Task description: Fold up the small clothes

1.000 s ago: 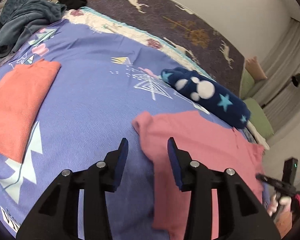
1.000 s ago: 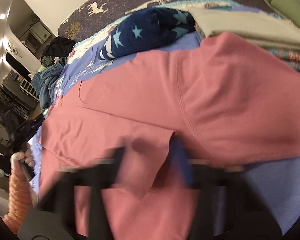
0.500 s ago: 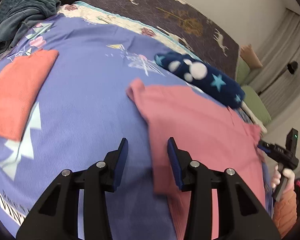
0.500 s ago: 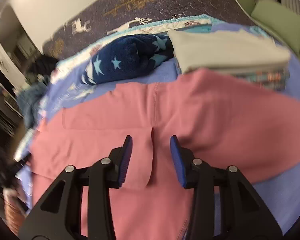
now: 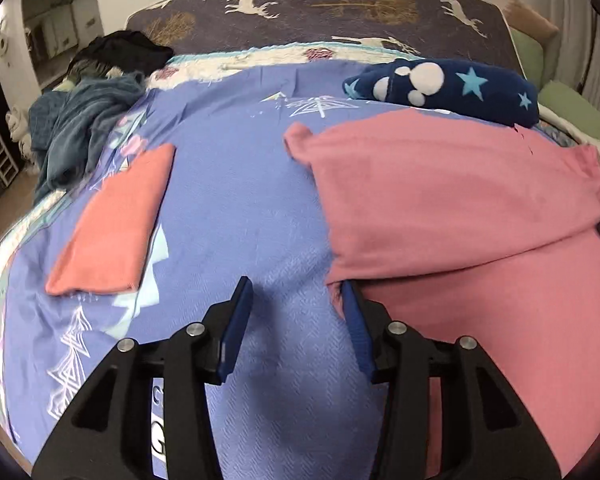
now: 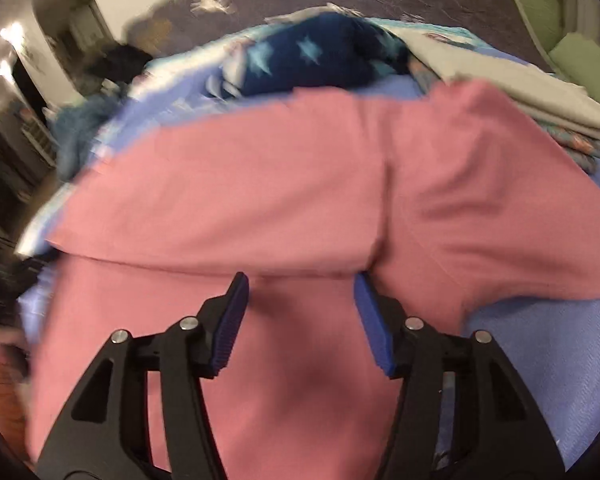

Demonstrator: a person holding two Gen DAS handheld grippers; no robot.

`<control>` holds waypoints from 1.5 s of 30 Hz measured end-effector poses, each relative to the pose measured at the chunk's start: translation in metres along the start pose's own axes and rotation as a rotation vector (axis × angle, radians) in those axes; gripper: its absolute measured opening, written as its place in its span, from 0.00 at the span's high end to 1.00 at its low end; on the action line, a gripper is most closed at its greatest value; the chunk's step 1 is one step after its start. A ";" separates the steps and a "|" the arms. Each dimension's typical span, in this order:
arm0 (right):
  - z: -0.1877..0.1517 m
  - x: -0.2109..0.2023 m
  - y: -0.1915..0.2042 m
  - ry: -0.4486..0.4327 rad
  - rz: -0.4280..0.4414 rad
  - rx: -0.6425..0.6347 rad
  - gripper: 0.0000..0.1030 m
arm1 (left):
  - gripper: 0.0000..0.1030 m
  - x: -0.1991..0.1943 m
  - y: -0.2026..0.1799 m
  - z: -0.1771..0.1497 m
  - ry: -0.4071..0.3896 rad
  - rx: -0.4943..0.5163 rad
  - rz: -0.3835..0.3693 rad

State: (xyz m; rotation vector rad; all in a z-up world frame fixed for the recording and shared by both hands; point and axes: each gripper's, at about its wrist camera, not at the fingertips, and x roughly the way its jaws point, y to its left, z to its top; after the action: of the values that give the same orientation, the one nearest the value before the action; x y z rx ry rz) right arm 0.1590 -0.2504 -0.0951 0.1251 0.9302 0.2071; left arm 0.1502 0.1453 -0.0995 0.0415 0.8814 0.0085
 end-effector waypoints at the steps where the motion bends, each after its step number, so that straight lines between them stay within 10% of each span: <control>1: -0.001 -0.002 -0.001 -0.005 0.002 0.005 0.47 | 0.54 0.001 0.002 -0.002 0.008 -0.028 -0.001; 7: -0.004 -0.023 -0.019 -0.031 0.024 0.090 0.47 | 0.57 -0.015 -0.009 -0.002 -0.001 -0.017 0.054; 13: -0.019 -0.073 -0.102 -0.185 0.048 0.365 0.47 | 0.65 -0.052 -0.033 0.017 -0.066 -0.034 -0.230; 18: -0.050 -0.102 -0.208 -0.262 0.047 0.739 0.46 | 0.65 -0.041 -0.081 0.038 -0.048 0.039 -0.318; 24: -0.106 -0.126 -0.329 -0.350 0.024 1.131 0.45 | 0.65 0.016 -0.128 0.043 0.078 0.096 -0.257; 38: -0.101 -0.091 -0.412 -0.403 0.032 1.258 0.46 | 0.53 0.023 -0.150 0.038 0.011 0.184 -0.131; 40: -0.101 -0.090 -0.415 -0.403 -0.002 1.258 0.56 | 0.53 0.023 -0.149 0.038 0.005 0.180 -0.133; 42: -0.103 -0.087 -0.415 -0.386 -0.036 1.271 0.90 | 0.53 0.023 -0.149 0.037 0.002 0.177 -0.135; 45: -0.109 -0.093 -0.409 -0.418 -0.001 1.278 0.95 | 0.53 0.022 -0.150 0.037 -0.004 0.182 -0.129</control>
State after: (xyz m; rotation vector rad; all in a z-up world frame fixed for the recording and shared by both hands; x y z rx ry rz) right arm 0.0672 -0.6684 -0.1669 1.2939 0.5200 -0.4353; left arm 0.1913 -0.0049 -0.0993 0.1540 0.8777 -0.1924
